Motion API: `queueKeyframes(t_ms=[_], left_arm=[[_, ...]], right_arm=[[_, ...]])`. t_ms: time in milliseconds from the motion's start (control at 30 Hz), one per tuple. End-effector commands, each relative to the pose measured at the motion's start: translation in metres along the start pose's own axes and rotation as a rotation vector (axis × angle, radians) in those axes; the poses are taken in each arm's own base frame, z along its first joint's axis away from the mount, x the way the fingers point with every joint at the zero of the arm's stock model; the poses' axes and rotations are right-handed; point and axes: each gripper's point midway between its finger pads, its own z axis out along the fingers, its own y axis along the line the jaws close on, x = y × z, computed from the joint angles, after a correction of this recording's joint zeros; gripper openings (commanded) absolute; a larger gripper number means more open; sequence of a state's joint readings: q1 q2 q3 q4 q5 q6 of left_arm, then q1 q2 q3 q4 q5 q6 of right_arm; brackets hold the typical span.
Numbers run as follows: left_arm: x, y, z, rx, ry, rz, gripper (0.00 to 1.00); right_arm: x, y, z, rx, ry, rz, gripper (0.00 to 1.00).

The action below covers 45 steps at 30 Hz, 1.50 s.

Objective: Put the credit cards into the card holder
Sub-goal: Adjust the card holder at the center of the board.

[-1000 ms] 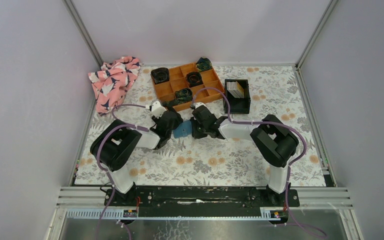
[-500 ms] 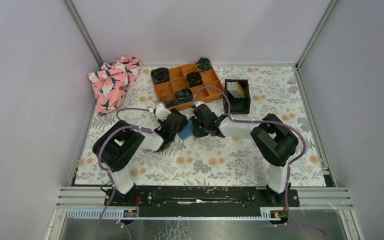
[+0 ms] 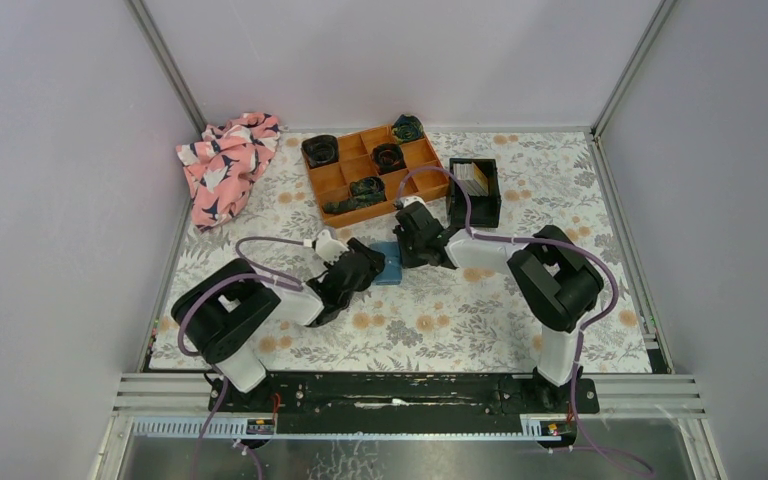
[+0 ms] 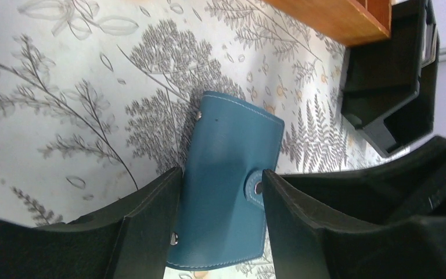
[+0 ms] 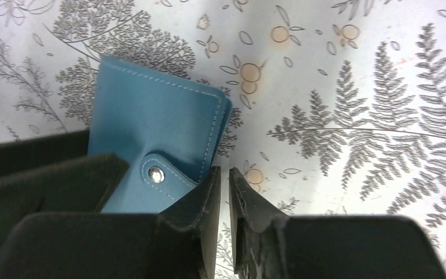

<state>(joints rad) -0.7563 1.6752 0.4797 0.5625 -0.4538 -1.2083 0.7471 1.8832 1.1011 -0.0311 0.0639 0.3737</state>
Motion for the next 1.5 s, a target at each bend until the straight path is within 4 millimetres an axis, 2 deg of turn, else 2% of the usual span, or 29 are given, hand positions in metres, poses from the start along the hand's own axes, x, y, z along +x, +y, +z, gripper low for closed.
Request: queueKeyframes(t_ms=[0,233,400,667,833,967,1167,1467], left_arm=[[0.096,0.168,-0.082,-0.494,0.455,0.236,0.62],[0.104,0.162,-0.088,-0.469,0.451,0.233,0.61],[0.094,0.161,-0.093,-0.460,0.401,0.203,0.61],[0.076,0.154,-0.097,-0.432,0.320,0.184,0.64],[0.078,0.159,-0.096,-0.447,0.318,0.195,0.64],[0.085,0.160,-0.092,-0.452,0.335,0.204,0.64],[0.093,0.166,-0.089,-0.477,0.346,0.226,0.63],[0.100,0.177,-0.095,-0.507,0.361,0.237,0.55]], right_arm=[[-0.002,-0.005,-0.012,0.029,-0.008,-0.035,0.20],[-0.011,-0.020,-0.027,0.098,-0.041,-0.065,0.31],[-0.022,-0.023,-0.041,0.121,-0.074,-0.087,0.41],[-0.033,-0.015,-0.062,0.088,-0.119,-0.108,0.46],[-0.028,-0.002,-0.065,0.065,-0.103,-0.150,0.48],[-0.018,0.009,-0.058,0.055,-0.071,-0.187,0.52],[-0.006,0.017,-0.051,0.055,-0.044,-0.217,0.59],[0.002,0.020,-0.046,0.086,-0.024,-0.256,0.61]])
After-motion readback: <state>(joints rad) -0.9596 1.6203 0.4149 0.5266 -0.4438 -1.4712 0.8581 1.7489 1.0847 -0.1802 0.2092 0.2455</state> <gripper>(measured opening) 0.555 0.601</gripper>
